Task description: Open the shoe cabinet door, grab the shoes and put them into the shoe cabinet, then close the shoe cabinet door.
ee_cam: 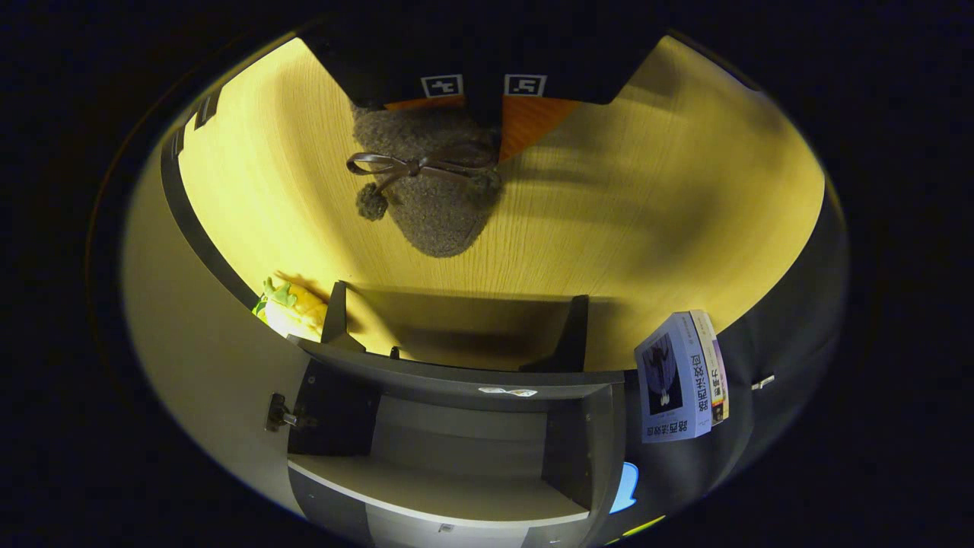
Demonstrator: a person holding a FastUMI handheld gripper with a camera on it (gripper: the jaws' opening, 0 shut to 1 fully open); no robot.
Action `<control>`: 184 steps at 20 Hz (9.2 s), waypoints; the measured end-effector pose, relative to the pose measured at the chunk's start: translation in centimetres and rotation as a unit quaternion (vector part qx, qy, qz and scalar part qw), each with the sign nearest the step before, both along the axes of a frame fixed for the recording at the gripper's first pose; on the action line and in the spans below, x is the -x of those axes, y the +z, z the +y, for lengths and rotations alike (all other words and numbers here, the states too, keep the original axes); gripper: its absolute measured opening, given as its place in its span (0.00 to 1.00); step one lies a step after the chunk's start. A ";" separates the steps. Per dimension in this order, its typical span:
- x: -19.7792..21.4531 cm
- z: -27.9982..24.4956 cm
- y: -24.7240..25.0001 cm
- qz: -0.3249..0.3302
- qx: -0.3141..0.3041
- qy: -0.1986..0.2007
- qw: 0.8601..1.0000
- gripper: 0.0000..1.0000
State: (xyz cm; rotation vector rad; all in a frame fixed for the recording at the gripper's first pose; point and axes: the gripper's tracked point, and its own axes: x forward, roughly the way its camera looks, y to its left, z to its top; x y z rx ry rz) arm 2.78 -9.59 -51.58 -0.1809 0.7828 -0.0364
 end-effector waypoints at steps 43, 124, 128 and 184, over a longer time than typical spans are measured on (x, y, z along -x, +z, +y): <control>-32.3 3.2 35.9 -0.149 -0.051 0.016 0.987 0.05; 6.3 -24.3 56.7 -0.384 -0.076 0.004 0.920 0.97; 6.5 -22.6 56.8 -0.384 -0.072 0.018 0.920 0.97; -0.9 4.9 50.8 -0.361 -0.071 0.080 0.926 0.98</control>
